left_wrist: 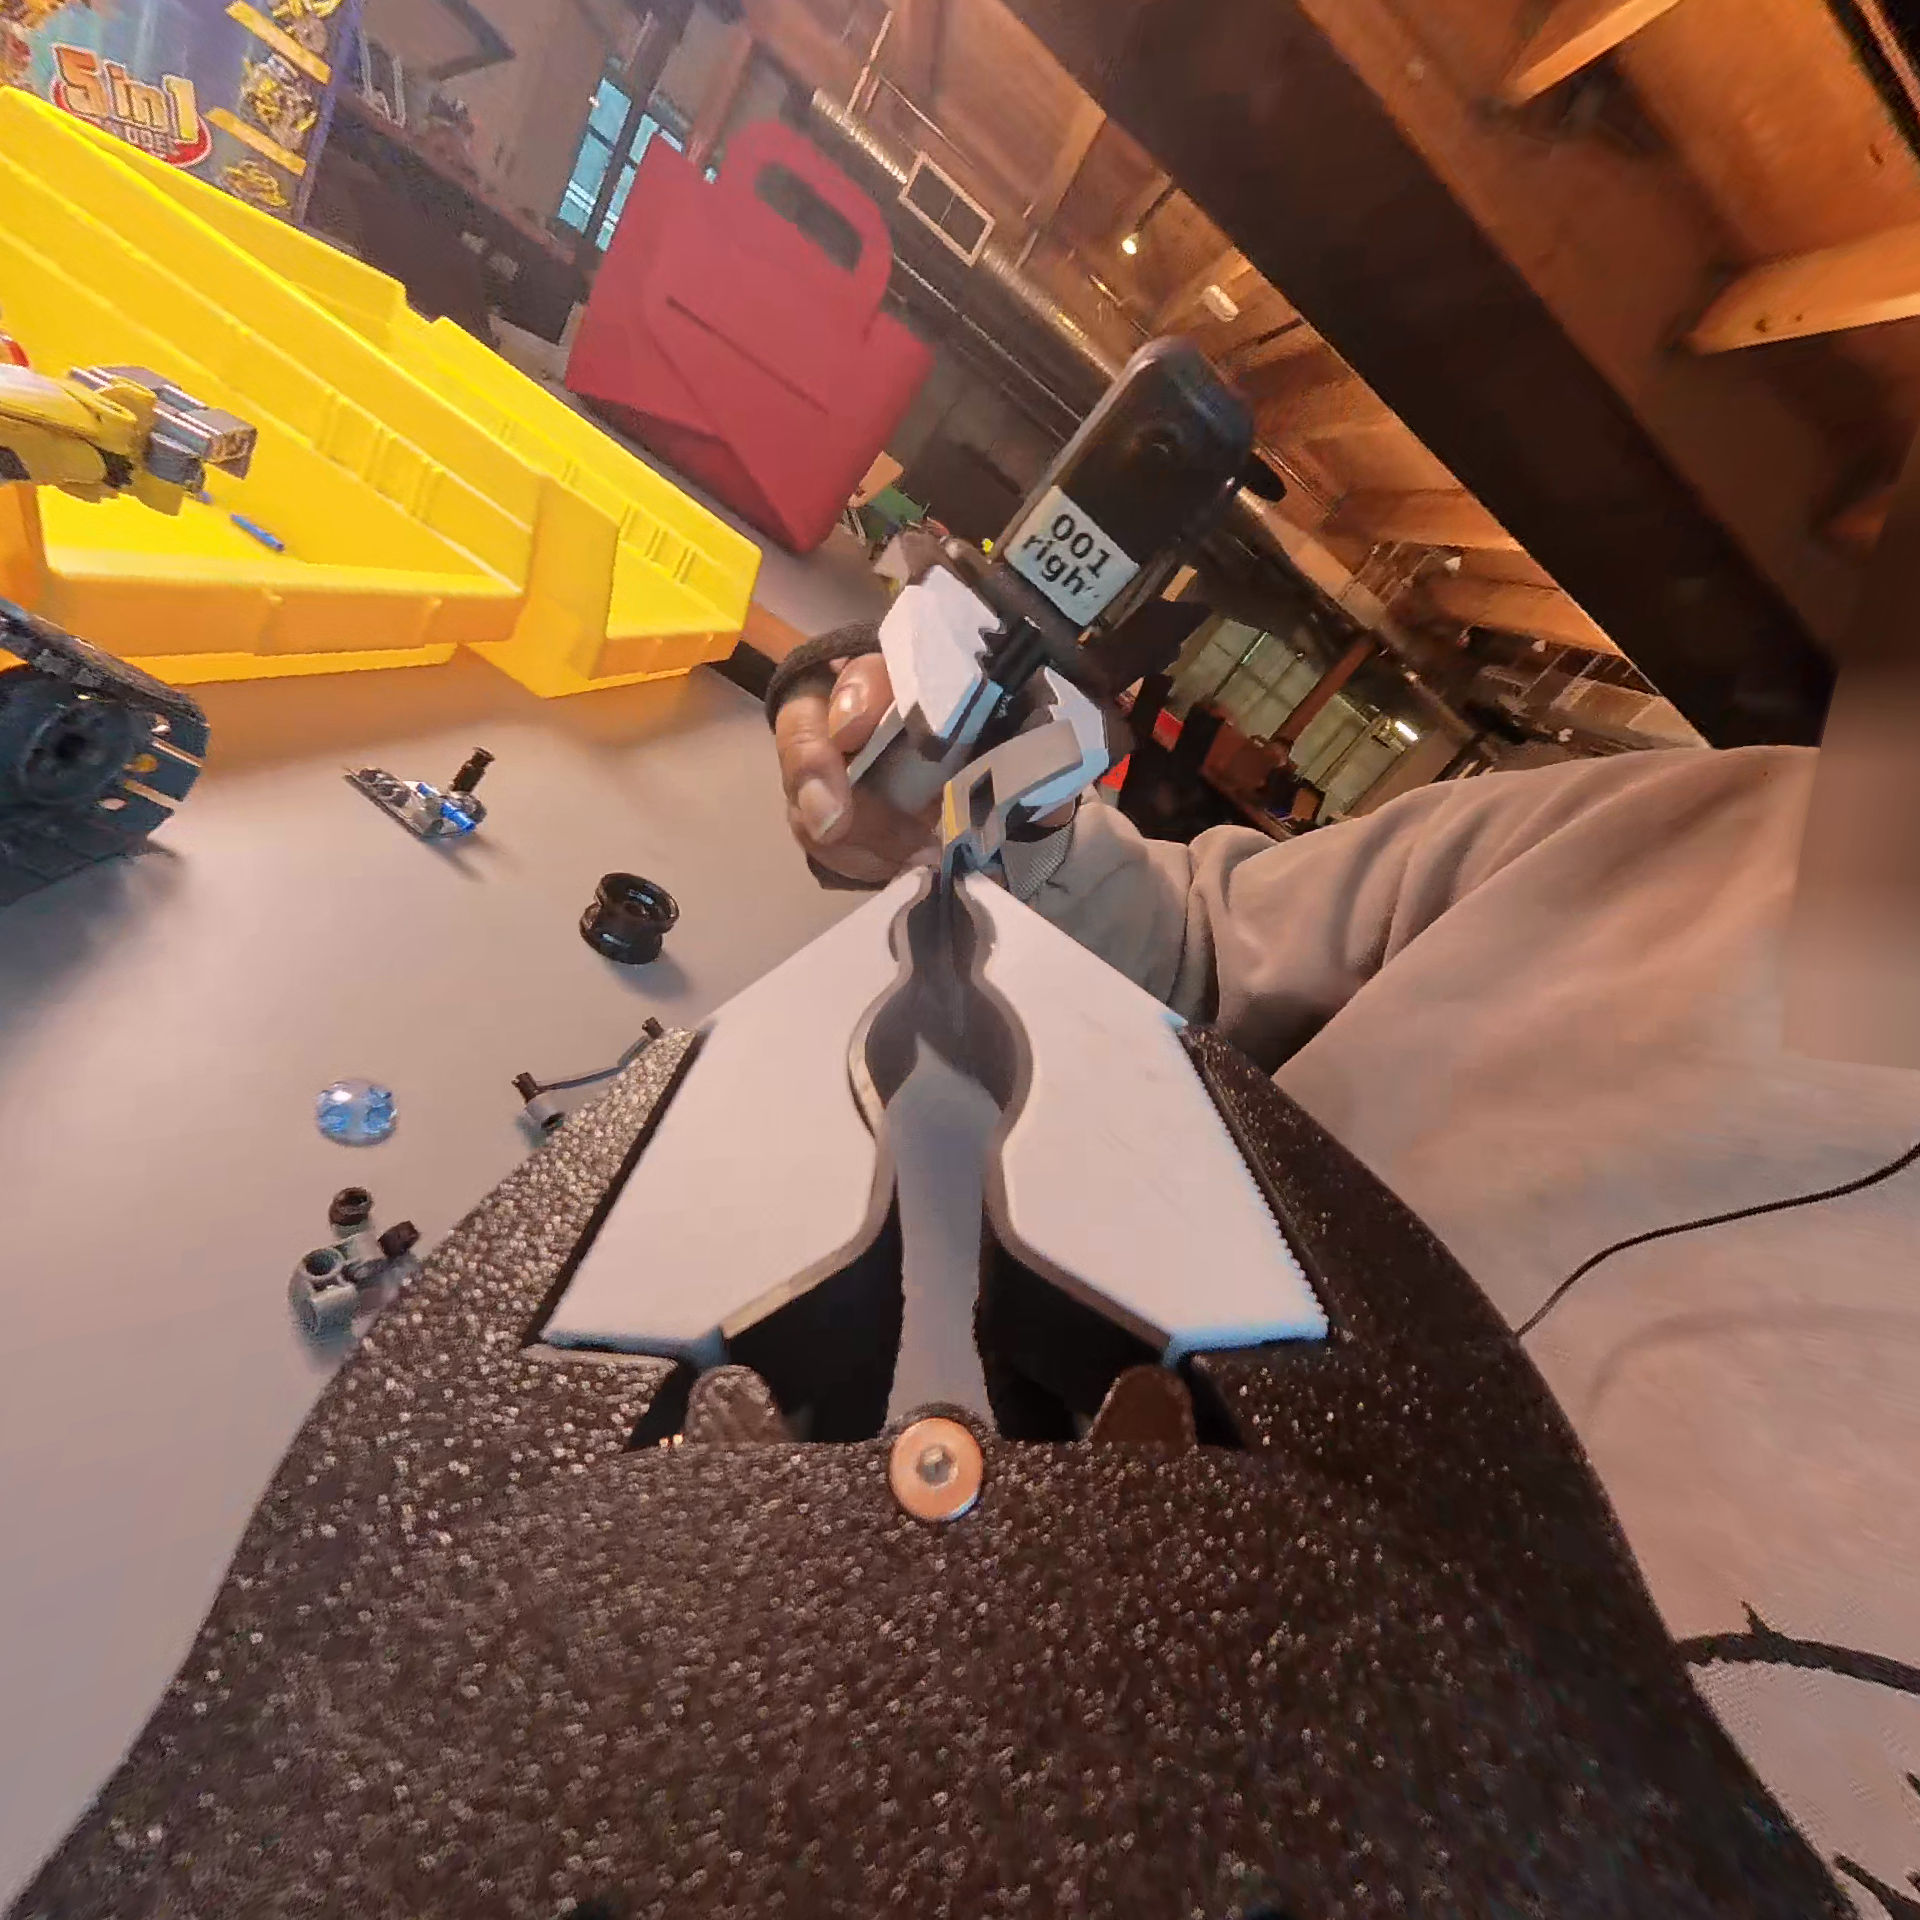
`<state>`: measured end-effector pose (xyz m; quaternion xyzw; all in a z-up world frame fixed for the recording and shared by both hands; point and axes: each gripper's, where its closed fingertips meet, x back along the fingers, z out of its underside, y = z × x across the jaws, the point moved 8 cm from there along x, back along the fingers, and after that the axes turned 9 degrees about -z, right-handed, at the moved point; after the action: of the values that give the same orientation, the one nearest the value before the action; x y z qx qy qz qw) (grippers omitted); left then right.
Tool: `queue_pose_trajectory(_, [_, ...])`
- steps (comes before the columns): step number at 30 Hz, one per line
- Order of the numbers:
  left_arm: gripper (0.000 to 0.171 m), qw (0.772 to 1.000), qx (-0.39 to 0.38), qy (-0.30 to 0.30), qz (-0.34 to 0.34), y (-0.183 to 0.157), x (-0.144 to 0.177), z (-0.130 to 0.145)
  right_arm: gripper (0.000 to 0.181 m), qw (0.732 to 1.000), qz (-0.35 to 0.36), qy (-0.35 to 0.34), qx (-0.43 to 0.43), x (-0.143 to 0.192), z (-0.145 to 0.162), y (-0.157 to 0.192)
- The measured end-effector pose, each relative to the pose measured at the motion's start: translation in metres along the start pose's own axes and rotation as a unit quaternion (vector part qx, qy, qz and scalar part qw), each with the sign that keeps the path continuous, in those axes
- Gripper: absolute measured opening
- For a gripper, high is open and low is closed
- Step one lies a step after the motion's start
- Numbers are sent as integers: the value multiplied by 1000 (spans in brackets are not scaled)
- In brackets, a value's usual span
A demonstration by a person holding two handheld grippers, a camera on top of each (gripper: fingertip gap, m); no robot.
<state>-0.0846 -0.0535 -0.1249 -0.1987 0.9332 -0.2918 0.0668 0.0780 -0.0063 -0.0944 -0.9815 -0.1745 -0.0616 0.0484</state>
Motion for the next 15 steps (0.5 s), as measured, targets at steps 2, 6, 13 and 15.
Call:
queue_pose_trajectory(2, [1,1000,-9,2,4,-2,0,2,10,999,-38,-24,-30,-6,3,3])
queue_pose_trajectory(6, [0,1000,-21,2,-2,-4,0,3,4,995,-62,-48,-62,-12,7,1])
queue_pose_trajectory(13, [0,1000,-8,-1,6,-4,0,5,5,991,-76,-69,-82,-12,11,0])
queue_pose_trajectory(15, [0,1000,-10,-1,2,-3,0,5,5,991,-75,-67,-84,-12,12,0])
